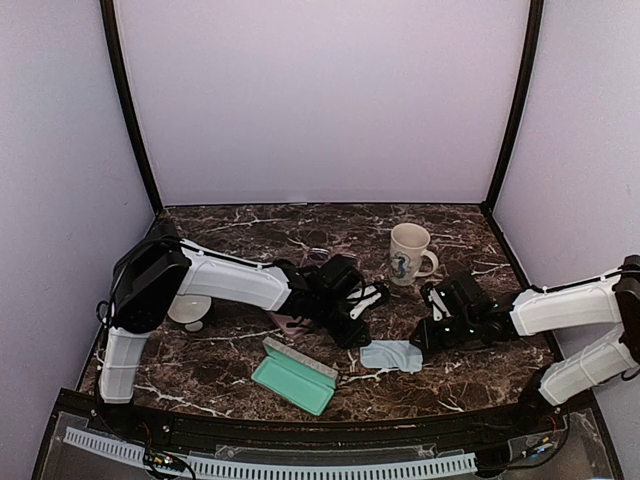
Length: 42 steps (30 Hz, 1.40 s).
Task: Organize the sunglasses
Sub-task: Pick up the folded cleaning cloth from the center of the board.
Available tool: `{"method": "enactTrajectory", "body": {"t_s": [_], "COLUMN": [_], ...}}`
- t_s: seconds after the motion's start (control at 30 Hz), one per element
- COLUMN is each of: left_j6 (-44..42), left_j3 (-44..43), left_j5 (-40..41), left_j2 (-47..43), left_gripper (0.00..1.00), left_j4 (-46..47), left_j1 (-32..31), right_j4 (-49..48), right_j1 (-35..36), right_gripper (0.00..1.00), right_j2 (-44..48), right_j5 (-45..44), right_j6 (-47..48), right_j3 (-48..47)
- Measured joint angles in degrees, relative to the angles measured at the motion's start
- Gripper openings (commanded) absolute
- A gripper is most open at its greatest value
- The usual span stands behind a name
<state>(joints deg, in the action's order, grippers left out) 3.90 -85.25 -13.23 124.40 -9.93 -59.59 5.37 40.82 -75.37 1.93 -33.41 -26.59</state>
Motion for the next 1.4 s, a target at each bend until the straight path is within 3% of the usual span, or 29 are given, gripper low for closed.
{"method": "enactTrajectory", "body": {"t_s": [0.43,0.5,0.93,1.13,1.4], "left_j6": [1.0,1.3,1.4,1.3,0.3], "left_j3": [-0.3,-0.6,-0.9,1.1,2.2], "left_j5": [-2.6,-3.1,-3.6,-3.2,-1.2], "left_j2": [0.5,0.7,0.1,-6.6,-16.8], "left_gripper": [0.0,0.0,0.0,0.0,0.0], "left_j4": [-0.1,-0.3,-0.5,-0.5,-2.7], "left_j1": [0.2,0.2,0.2,0.2,-1.3], "right_j4": [0.5,0.6,1.5,4.2,7.2], "right_j1": [0.0,0.0,0.0,1.3,8.2], "right_gripper": [0.04,0.0,0.0,0.0,0.0], "right_j2": [-0.1,0.4,10.1,15.9,19.6], "right_j5": [1.1,1.4,4.7,5.7,4.0], "right_j6": [0.3,0.2,1.8,2.8,2.6], "right_j3": [0.0,0.1,0.2,-0.3,-4.0]}}
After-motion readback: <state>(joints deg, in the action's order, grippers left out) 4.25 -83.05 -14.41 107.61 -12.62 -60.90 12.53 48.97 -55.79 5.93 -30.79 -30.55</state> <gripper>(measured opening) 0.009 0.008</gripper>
